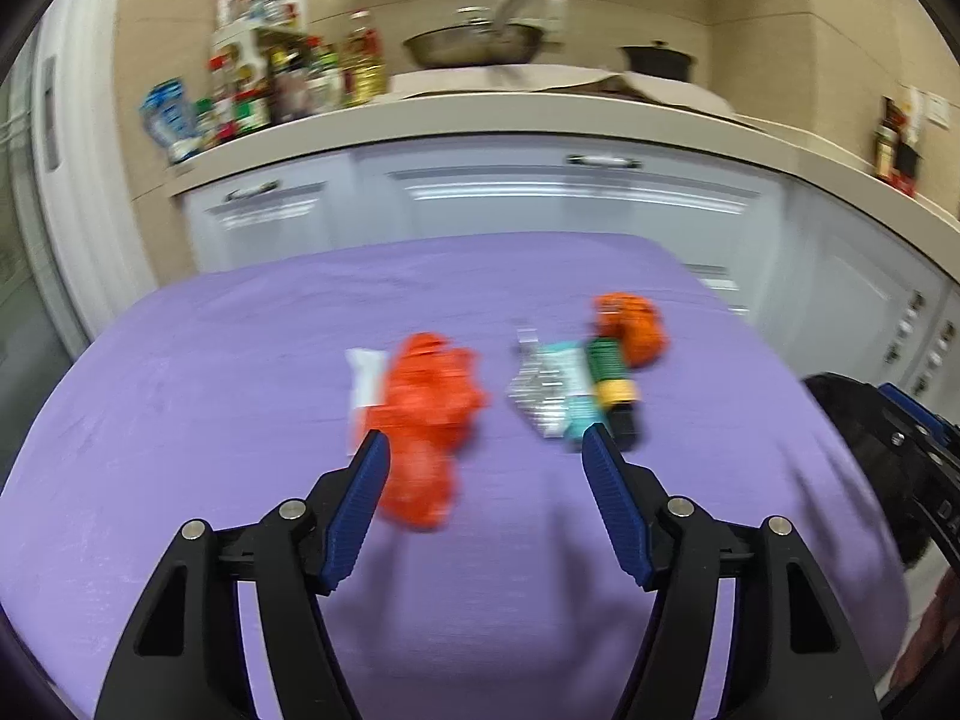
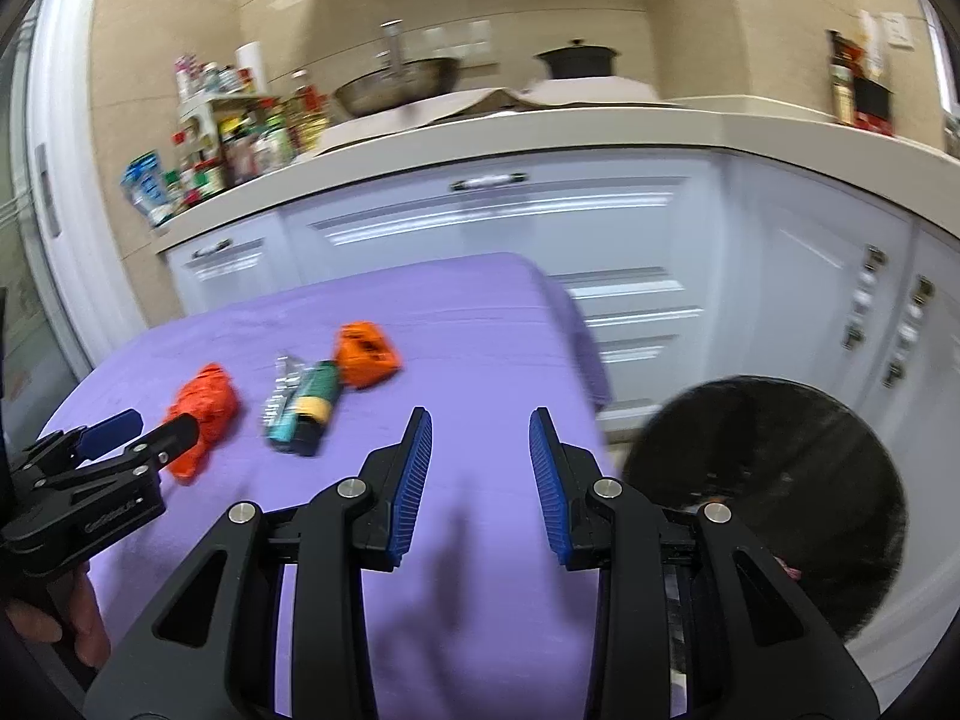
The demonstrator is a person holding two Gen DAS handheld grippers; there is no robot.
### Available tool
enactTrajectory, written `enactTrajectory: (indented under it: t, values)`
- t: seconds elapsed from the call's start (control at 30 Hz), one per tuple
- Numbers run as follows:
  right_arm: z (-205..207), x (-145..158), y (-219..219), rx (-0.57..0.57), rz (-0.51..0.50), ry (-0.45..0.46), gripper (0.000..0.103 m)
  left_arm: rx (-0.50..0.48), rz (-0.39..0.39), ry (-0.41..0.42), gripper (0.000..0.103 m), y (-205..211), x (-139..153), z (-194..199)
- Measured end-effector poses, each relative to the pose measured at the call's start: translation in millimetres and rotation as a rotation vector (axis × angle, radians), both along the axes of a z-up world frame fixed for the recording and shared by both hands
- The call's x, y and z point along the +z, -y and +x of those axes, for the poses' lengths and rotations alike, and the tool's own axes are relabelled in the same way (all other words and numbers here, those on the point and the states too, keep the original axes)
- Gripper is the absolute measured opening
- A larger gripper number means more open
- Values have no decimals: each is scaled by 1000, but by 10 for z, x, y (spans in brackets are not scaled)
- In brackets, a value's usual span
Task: Collect trash
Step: 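Grasp the orange plastic bag with the left tool while the right tool grasps the green bottle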
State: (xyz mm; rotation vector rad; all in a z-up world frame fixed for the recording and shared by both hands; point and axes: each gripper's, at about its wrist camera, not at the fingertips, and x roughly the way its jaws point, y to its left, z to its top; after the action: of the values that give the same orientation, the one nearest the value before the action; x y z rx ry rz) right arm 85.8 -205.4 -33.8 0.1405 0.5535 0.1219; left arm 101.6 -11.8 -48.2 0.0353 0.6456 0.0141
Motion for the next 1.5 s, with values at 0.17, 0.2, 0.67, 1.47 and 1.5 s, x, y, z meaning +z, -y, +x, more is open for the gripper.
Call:
enactTrajectory:
  t: [0.17, 0.2, 0.67, 1.47, 1.5]
  values:
    - [94, 29, -310, 56, -2, -13, 34, 42, -1, -34, 71, -268, -63, 97]
    - [112, 33, -352, 63, -5, -15, 35, 40, 2, -42, 73, -283, -76, 118]
    - [298, 30, -619, 105, -18, -45, 43, -35, 5, -158, 31, -280, -267, 356]
    - [780, -167, -1040, 133, -59, -191, 28, 64, -67, -65, 14, -903, 19, 148]
    - [808, -180, -1044, 128, -62, -203, 28, 71, -69, -66, 14, -942, 17, 154]
